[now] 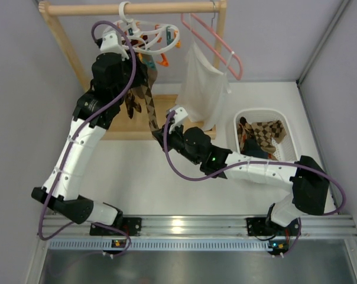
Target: Remove the socks clipped to the hanger
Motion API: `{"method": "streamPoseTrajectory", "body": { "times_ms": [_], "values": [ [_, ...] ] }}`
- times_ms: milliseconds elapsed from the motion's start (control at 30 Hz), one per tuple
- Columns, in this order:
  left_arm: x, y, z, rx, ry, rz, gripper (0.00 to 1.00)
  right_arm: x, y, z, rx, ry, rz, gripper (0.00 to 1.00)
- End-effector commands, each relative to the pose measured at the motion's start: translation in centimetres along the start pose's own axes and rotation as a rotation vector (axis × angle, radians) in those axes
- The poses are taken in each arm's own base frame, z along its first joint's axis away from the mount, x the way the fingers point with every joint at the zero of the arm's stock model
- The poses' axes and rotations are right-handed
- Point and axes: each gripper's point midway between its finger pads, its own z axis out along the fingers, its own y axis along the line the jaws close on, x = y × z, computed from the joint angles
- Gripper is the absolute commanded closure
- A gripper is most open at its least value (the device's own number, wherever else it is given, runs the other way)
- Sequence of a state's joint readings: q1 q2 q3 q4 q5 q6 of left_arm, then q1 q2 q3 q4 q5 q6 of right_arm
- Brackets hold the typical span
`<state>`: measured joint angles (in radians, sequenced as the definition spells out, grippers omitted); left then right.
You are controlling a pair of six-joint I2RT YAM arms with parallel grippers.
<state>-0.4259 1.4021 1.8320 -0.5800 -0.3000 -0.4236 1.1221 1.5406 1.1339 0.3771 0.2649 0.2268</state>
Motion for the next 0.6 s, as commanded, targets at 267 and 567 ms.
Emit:
{"method": "streamPoseTrajectory", "body": {
  "times_ms": [267, 567],
  "values": [
    [-3.6, -0.6, 1.7, -0.023, -0.104, 0.03, 0.49, 1.3, 1.6, -0.4, -0.058, 0.055, -0.014, 1.0],
    [-5.0, -0.8, 3.2, -0.053, -0.139, 0.073, 0.49, 1.9, 1.6, -0.4, -0.066, 0.064, -0.006, 1.0]
  ]
}}
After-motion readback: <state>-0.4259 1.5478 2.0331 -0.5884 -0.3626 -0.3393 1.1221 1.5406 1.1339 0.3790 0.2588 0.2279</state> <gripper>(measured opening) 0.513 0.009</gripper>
